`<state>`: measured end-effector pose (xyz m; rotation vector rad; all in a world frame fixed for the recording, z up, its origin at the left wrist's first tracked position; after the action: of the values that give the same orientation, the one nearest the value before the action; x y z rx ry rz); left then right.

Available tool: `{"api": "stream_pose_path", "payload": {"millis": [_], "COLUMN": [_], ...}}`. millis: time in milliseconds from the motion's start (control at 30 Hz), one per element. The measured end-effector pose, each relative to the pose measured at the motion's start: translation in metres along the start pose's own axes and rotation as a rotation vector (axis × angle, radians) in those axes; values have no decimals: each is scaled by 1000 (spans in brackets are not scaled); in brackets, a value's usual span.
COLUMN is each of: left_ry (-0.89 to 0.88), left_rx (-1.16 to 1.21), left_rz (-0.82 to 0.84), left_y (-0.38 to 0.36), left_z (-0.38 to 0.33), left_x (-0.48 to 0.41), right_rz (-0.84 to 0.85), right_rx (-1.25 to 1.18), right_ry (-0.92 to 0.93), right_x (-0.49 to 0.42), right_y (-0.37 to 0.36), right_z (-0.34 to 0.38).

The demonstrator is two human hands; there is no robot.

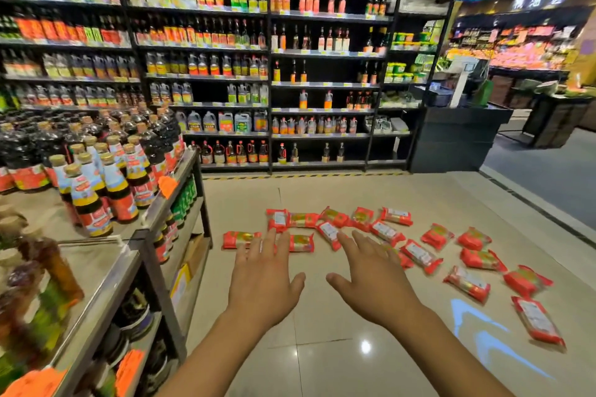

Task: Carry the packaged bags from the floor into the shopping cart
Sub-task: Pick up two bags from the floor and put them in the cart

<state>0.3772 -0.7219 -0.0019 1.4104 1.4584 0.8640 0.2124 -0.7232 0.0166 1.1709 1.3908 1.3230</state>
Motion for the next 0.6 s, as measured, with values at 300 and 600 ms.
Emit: {"api": "stream_pose_path", "payload": {"millis": [300, 600], "left_ry": [-33, -23], "left_rx": [24, 26], "left_rz": [6, 24], "left_y": [5, -11], "left_z": [38, 62], "left_x": [-123, -221], "right_rz": [2, 19], "right_rx": [-3, -14], "right_ry": [-4, 9], "right_x": [-122, -227], "right_y": [5, 0], "right_z": [9, 2]}}
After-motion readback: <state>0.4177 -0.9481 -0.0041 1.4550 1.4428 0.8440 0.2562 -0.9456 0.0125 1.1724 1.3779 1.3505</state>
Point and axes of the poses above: each hand's wrist, its own x-axis away from the middle knuckle, its own y-axis out of the back of the hand, z = x × y, the point moved 9 cm from there along -x, towards the middle knuckle, and after that the axes turned 14 degrees about x, right-handed, at the moved point
